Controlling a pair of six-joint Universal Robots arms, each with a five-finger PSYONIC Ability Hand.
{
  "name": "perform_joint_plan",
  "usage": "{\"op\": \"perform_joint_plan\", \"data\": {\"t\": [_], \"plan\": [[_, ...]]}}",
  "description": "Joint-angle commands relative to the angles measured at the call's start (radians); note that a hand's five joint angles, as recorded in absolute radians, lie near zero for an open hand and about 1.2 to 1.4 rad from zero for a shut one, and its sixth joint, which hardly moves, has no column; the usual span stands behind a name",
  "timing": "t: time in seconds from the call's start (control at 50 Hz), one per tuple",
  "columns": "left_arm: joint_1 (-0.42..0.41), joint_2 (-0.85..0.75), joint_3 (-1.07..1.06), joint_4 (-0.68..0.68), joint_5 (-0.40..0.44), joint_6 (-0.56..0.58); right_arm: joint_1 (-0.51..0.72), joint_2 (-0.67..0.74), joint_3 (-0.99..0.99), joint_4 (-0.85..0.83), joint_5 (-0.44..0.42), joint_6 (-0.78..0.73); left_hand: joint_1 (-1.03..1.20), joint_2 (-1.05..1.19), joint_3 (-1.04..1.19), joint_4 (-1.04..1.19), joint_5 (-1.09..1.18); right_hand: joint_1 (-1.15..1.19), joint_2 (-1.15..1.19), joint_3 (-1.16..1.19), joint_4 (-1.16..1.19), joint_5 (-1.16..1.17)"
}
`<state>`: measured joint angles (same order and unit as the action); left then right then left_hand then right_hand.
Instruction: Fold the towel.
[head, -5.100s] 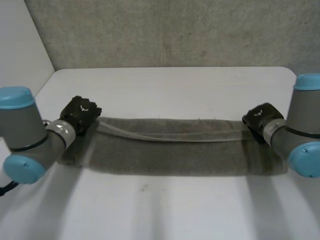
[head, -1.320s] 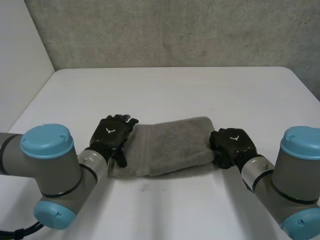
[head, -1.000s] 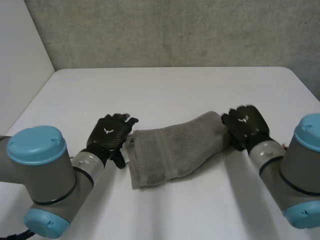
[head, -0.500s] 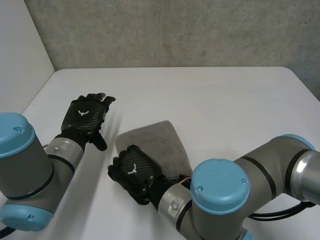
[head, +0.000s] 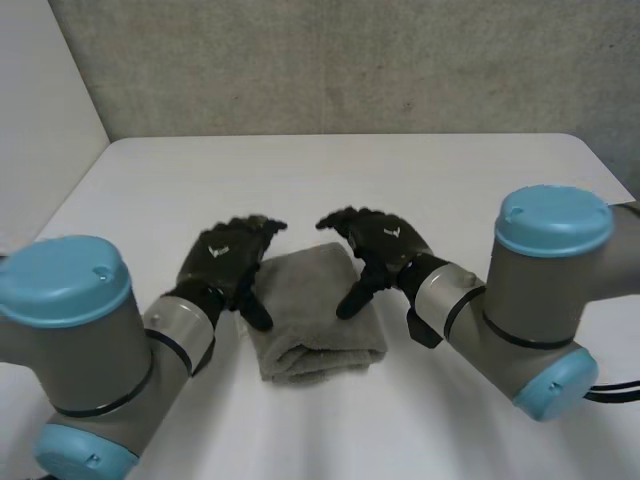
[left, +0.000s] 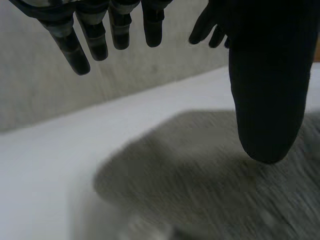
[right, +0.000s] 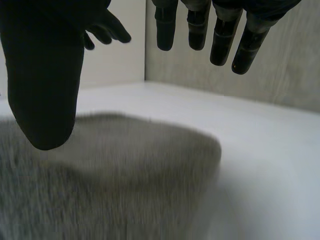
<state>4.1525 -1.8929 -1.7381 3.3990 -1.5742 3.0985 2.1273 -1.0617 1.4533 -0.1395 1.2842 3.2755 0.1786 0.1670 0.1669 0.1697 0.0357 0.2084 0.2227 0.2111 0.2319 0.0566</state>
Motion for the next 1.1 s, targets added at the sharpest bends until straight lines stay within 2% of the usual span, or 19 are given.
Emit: {"op": "perform_joint_plan", "data": {"t": [0.02, 0.1, 0.2, 0.3, 0.44, 0.48, 0.5, 0.54, 0.56, 0.6, 0.64, 0.88, 1.1], "plan": [[0.0, -0.1, 0.009, -0.056, -0.006, -0.02, -0.003, 0.15, -0.074, 0.057, 0.001, -0.126, 0.017, 0.029, 0.029, 0.026, -0.014, -0.034, -0.048, -0.037, -0.057, -0.057], [0.006, -0.12, 0.003, -0.059, -0.029, -0.015, -0.001, 0.167, -0.083, 0.06, 0.015, -0.185, 0.014, 0.026, 0.026, 0.023, -0.017, -0.034, -0.048, -0.037, -0.057, -0.057], [0.011, -0.072, -0.008, -0.063, -0.052, -0.009, -0.003, 0.126, -0.082, 0.061, 0.08, -0.231, 0.011, 0.023, 0.023, 0.02, -0.02, -0.034, -0.048, -0.037, -0.057, -0.057], [0.011, 0.046, 0.003, -0.063, -0.052, -0.008, -0.01, -0.059, -0.053, 0.046, 0.185, -0.224, 0.009, 0.02, 0.02, 0.017, -0.023, -0.034, -0.048, -0.037, -0.057, -0.057], [0.012, 0.156, 0.138, -0.106, -0.046, -0.007, -0.049, -0.207, -0.068, 0.035, 0.276, -0.223, 0.023, 0.035, 0.035, 0.032, -0.008, -0.034, -0.048, -0.037, -0.057, -0.057], [0.035, 0.181, 0.253, -0.209, -0.046, -0.009, -0.053, -0.239, -0.071, 0.035, 0.296, -0.226, 0.038, 0.049, 0.049, 0.047, 0.006, -0.034, -0.048, -0.037, -0.057, -0.057], [0.035, 0.181, 0.253, -0.21, -0.046, -0.009, -0.058, -0.265, -0.073, 0.037, 0.308, -0.229, 0.038, 0.049, 0.05, 0.047, 0.006, -0.034, -0.048, -0.037, -0.057, -0.057], [0.075, 0.184, 0.378, -0.364, -0.043, -0.012, -0.07, -0.29, -0.071, 0.043, 0.314, -0.231, 0.026, 0.038, 0.038, 0.035, -0.005, -0.034, -0.048, -0.037, -0.057, -0.057], [0.075, 0.184, 0.379, -0.365, -0.043, -0.012, -0.084, -0.309, -0.068, 0.049, 0.317, -0.232, 0.026, 0.038, 0.038, 0.035, -0.006, -0.034, -0.048, -0.037, -0.057, -0.057], [0.086, 0.187, 0.455, -0.496, -0.04, -0.012, -0.099, -0.332, -0.059, 0.052, 0.317, -0.232, -0.003, 0.009, 0.009, 0.006, -0.035, -0.034, -0.048, -0.037, -0.057, -0.057], [0.09, 0.19, 0.474, -0.527, -0.04, -0.012, -0.11, -0.354, -0.051, 0.055, 0.314, -0.234, -0.003, 0.008, 0.008, 0.006, -0.035, -0.034, -0.048, -0.037, -0.057, -0.057], [0.104, 0.221, 0.419, -0.461, -0.04, -0.014, -0.15, -0.391, -0.018, 0.055, 0.303, -0.234, -0.003, 0.008, 0.008, 0.006, -0.035, -0.034, -0.048, -0.037, -0.057, -0.057], [0.104, 0.222, 0.344, -0.336, -0.041, -0.011, -0.135, -0.371, 0.012, 0.029, 0.29, -0.235, -0.003, 0.008, 0.008, 0.006, -0.035, -0.034, -0.048, -0.037, -0.057, -0.057]]}}
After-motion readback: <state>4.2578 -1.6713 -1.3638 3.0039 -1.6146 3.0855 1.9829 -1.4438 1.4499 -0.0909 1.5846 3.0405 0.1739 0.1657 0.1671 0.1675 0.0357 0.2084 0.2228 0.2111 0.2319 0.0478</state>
